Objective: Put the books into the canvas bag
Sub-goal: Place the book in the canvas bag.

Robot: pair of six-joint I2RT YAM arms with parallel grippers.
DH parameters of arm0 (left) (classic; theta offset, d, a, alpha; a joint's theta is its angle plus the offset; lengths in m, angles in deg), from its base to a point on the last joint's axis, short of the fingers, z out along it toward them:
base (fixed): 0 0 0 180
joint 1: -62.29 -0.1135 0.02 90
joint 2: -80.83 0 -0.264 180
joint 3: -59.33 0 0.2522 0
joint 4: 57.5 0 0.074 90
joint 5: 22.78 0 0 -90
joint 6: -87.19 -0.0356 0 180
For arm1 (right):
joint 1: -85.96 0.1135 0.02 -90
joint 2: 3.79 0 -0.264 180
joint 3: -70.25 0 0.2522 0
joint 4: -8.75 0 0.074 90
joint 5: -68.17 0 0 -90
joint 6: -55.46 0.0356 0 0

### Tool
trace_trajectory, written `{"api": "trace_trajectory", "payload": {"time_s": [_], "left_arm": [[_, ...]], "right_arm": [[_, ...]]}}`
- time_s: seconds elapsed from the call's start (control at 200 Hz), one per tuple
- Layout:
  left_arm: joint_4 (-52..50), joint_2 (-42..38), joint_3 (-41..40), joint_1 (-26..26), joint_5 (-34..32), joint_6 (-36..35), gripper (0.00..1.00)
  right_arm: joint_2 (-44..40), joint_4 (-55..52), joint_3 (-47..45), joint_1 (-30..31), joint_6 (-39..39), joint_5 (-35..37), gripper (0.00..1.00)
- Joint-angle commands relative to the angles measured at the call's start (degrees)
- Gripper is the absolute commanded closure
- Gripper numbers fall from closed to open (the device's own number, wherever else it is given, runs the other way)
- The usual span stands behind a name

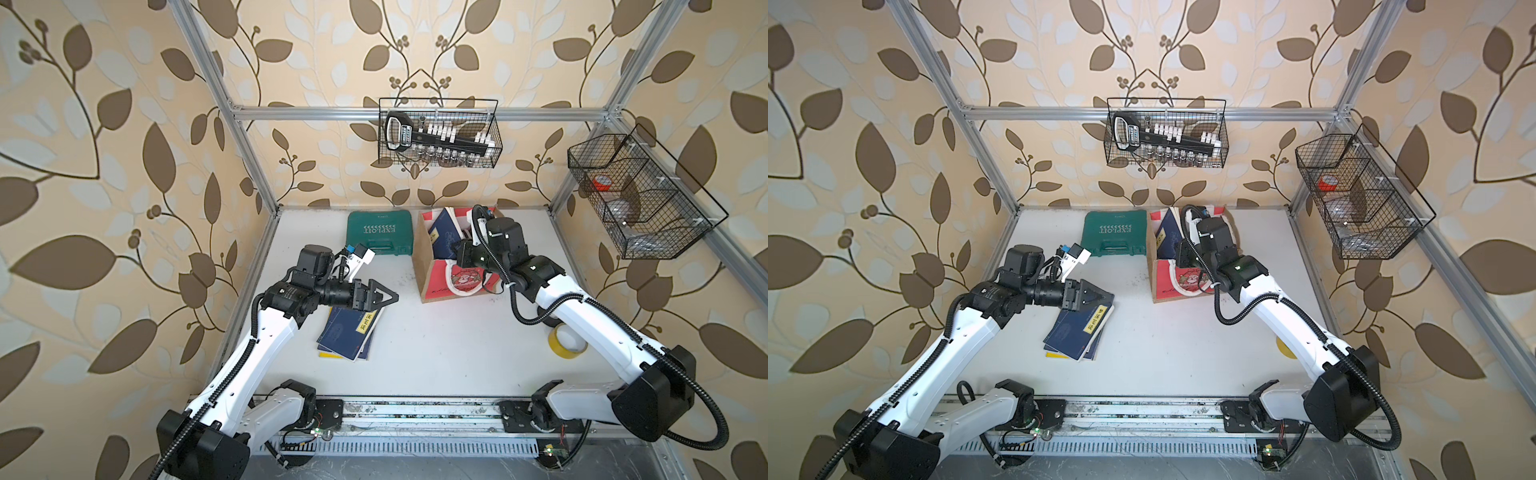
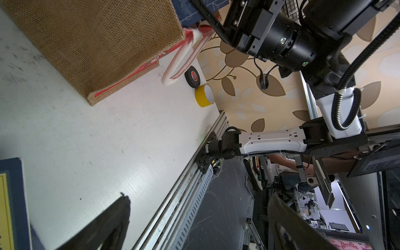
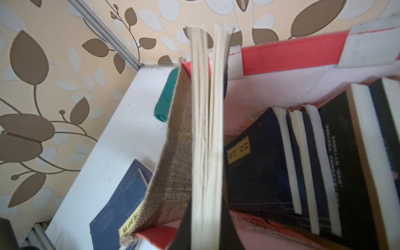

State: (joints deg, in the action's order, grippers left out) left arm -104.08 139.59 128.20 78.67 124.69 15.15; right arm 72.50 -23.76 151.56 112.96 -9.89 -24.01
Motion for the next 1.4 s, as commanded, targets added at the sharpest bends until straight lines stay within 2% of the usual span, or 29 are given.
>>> {"api": "trace_trajectory", "payload": {"time_s": [0.0,0.16,0.355,0.435,0.47,0.5,0.515,0.605,0.68,0.77,0.99,1.155,1.395], "left_arm": [[0.34,-0.38,2.43,-0.83,0.1,-1.41,0.01],[0.38,0.21,2.49,-0.91,0.16,-1.23,0.01],[0.35,1.32,2.58,-1.86,-1.79,-0.26,0.01],[-0.01,2.66,2.41,-2.88,-4.71,0.52,0.01],[-0.43,3.57,2.3,-3.66,-6.07,1.17,0.01],[-0.78,4.39,2.26,-4.44,-7.55,1.87,0.01],[-0.95,4.83,2.2,-4.87,-8.27,2.27,0.01],[-2.18,8.08,1.5,-8.36,-12.37,4.51,0.01],[-5.1,11.4,1.47,-11.08,-17.01,5.55,0.01],[-6.77,14.34,0.62,-13.45,-20.72,7.54,0.01],[-0.43,11.82,-6.41,-15.38,-24.79,16.12,0.01],[2.27,10.14,-10.16,-15.9,-27.81,19.13,0.01],[5.37,9.69,-14.14,-18.41,-27.59,19.32,0.01]], "right_arm": [[-0.32,0.4,1.47,-0.65,0.23,0.77,0.81],[-1.87,0.42,0.57,-2.3,-0.24,0.49,0.7],[-5.77,1.11,0.39,-2.5,-4.98,-0.15,0.5],[-7.5,1.68,-0.2,-2.35,-6.46,-1.51,0.34],[-8.31,1.99,-0.62,-1.94,-7.08,-1.89,0.21],[-8.86,2.16,-0.89,-1.36,-7.51,-1.82,0.04],[-9.22,2.14,-0.97,-1.02,-7.77,-1.85,0.02],[-10.27,1.87,-1.41,1.97,-8.09,-1.14,0.01],[-10.17,2.13,-2.21,4.86,-7.18,-3.25,0.01],[-9.16,4.24,-4.53,10.46,-5.07,-4.29,0.01],[-0.52,13.3,-10.18,23.51,3.32,-4.76,0.01],[9.24,19.33,-11.18,25.33,9.49,-10.62,0.01],[21.74,20.85,-7.91,25.33,11.34,-13.48,0.01]]}}
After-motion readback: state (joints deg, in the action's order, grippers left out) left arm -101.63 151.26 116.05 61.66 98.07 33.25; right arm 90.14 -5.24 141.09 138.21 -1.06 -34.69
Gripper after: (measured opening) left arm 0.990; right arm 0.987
